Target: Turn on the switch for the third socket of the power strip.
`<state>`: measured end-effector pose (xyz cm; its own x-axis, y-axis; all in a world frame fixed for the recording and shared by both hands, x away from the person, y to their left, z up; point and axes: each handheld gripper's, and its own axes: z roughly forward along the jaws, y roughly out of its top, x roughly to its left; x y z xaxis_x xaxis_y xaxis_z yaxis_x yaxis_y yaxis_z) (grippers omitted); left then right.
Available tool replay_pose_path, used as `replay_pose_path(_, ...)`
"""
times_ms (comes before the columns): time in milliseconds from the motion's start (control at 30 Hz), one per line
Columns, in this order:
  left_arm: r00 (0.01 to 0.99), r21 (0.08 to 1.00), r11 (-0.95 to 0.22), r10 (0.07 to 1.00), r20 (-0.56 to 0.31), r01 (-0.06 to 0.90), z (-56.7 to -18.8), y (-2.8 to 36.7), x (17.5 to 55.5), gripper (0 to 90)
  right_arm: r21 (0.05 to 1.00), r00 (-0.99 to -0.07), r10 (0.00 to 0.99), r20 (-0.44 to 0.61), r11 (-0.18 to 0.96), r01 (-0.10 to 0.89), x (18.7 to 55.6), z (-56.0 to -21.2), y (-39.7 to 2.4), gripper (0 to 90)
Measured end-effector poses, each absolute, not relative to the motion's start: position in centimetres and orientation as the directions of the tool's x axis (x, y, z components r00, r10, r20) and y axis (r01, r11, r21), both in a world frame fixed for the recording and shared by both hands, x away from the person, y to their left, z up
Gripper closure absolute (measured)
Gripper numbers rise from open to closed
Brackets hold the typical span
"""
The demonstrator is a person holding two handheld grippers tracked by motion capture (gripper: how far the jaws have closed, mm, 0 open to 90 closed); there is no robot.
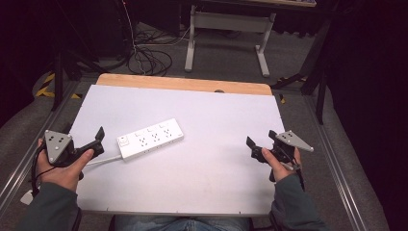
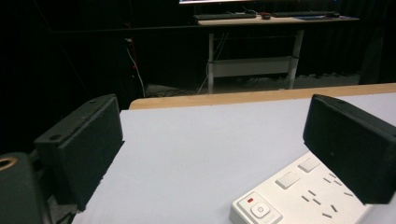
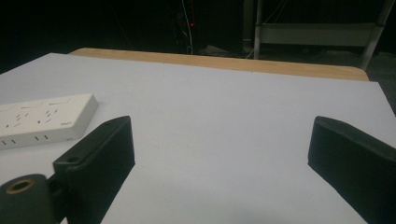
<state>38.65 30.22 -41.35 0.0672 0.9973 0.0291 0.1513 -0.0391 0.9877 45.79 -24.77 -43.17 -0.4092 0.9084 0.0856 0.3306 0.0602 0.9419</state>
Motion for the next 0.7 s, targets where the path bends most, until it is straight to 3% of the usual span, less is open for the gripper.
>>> replay_pose_path(500, 0.050, 0.990, -0.021, 0.999, 0.014, 0.141, -41.14, 30.41, 38.53, 28.9, 0.938, -0.412, 0.907, 0.089, 0.063, 0.341, 45.82, -43.25, -24.75, 8.1)
replay_pose_path(700, 0.059, 0.989, -0.026, 0.998, 0.017, 0.145, -41.09, 30.36, 38.46, 42.4, 0.935, -0.413, 0.906, 0.089, 0.067, 0.349, 45.83, -43.32, -24.74, 8.3)
